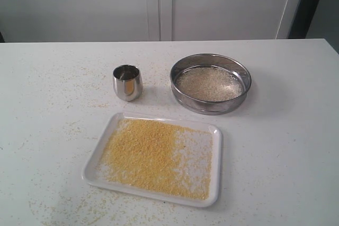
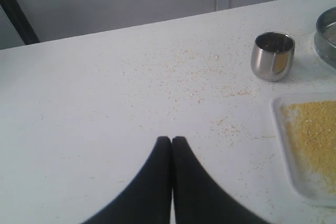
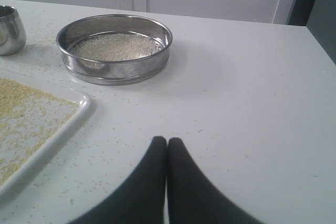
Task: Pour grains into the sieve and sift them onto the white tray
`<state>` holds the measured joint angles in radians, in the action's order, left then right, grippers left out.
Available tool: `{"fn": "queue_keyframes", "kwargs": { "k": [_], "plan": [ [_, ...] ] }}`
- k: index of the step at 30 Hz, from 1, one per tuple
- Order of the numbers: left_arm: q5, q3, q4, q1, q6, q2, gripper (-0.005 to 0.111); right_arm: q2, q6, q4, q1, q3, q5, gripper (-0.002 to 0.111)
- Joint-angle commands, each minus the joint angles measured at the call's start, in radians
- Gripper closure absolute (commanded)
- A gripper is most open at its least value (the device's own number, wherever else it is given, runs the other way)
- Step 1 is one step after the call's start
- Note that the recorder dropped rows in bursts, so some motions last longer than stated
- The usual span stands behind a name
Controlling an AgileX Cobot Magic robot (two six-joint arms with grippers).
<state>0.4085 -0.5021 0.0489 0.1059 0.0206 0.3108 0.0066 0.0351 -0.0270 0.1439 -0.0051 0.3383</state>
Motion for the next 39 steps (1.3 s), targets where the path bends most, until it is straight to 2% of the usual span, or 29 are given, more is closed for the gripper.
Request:
{"fn": "queue_keyframes", "kwargs": {
  "k": [1, 13, 29, 39],
  "plan": [
    [0.004, 0.060, 0.002, -0.003, -0.029, -0.074, 0.107, -0.007, 0.011, 0.002, 0.003, 0.005, -0.002, 0.108],
    [0.004, 0.194, -0.014, -0.003, -0.029, -0.241, 0.107, -0.007, 0.011, 0.002, 0.003, 0.005, -0.002, 0.108],
    [-0.022, 0.385, -0.039, -0.005, -0.027, -0.311, 0.107, -0.007, -0.012, 0.002, 0.003, 0.005, -0.002, 0.108],
    [-0.013, 0.402, -0.049, -0.005, -0.027, -0.311, 0.107, -0.007, -0.012, 0.002, 0.003, 0.005, -0.002, 0.108]
  ]
}}
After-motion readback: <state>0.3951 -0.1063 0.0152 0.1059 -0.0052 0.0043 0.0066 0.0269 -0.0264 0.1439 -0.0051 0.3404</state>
